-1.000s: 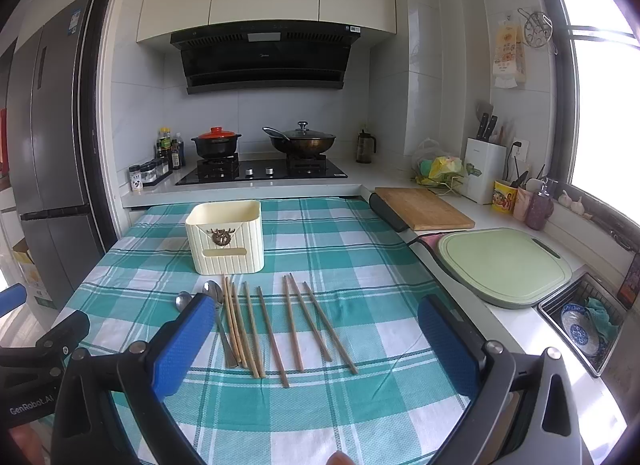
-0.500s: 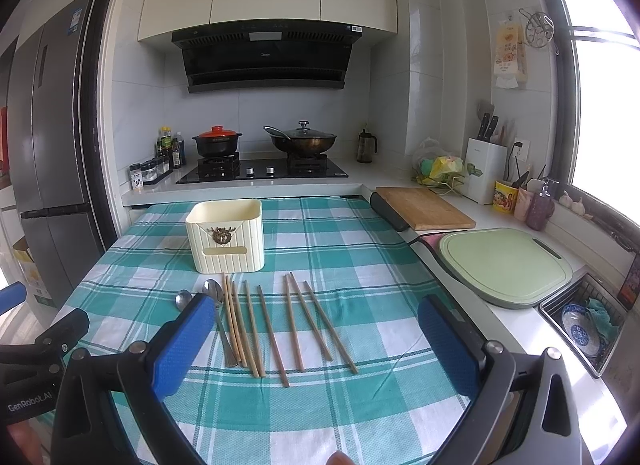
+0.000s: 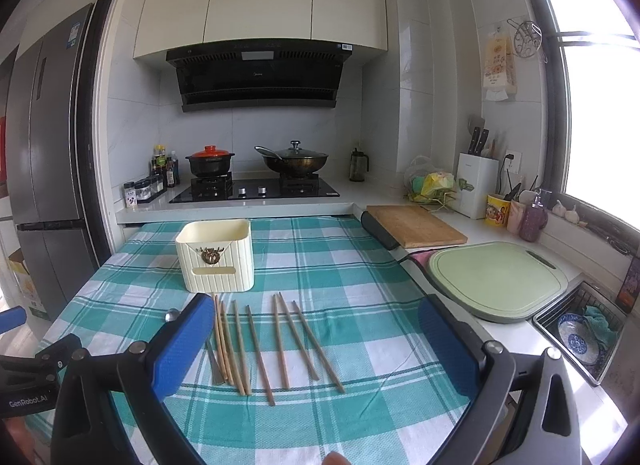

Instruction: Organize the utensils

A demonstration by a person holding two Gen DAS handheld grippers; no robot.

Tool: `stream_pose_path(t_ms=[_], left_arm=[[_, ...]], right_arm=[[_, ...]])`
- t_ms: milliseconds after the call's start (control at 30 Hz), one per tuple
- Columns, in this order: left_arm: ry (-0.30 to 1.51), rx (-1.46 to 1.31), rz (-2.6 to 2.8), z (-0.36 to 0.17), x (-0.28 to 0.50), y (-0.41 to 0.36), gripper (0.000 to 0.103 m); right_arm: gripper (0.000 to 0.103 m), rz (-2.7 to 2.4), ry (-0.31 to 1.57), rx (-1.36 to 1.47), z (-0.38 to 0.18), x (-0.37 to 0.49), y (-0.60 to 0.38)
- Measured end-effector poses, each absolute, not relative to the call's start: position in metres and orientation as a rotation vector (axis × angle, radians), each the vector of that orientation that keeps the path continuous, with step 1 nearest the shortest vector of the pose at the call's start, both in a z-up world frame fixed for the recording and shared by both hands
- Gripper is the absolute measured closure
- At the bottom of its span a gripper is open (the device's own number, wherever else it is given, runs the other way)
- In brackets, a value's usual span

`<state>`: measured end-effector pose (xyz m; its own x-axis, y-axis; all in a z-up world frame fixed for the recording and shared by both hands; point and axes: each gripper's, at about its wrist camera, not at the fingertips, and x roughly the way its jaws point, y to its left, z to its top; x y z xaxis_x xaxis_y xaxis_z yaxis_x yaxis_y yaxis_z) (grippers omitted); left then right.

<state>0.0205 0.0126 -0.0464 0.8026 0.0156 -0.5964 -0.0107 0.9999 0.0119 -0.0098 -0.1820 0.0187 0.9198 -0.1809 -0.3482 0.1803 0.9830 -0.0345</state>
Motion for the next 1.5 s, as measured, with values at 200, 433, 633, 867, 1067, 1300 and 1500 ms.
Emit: stream_pose_path(t_ms=[200,433,633,867,1067,1300,1500], left_arm=[[0.691,-0.054,-0.008,-0.058,0.041,0.028,0.000],[0.766,-0.067,0.008,-0.083,0.078,0.029,0.000],[0.837,-0.035,-0.018,-0.111,0.122,0.009,0.000],[0.921,-0.044,0.014,-0.150,0.173,0.004,0.000],[0.974,-0.001,0.064,-0.179,0.205,-0.001,0.001],[1.008,0.076,0.057,-0.195,0.210,0.013,0.000],[1.055,0.058,0.008,-0.194,0.220,0.046,0.001]], right_arm=[[0.000,-0.179,0.313,0.007,0.014,-0.002,-0.200],[0.000,-0.144,0.392,-0.008,-0.014,0.027,-0.231],[0.001,-0.029,0.659,-0.113,-0.073,0.089,-0.257],[0.046,0.150,0.965,-0.117,-0.147,0.171,-0.267],[0.068,0.229,1.097,-0.192,-0.180,0.214,-0.256],[0.070,0.258,1.131,-0.268,-0.183,0.229,-0.252],[0.069,0.262,1.160,-0.292,-0.183,0.240,-0.249]])
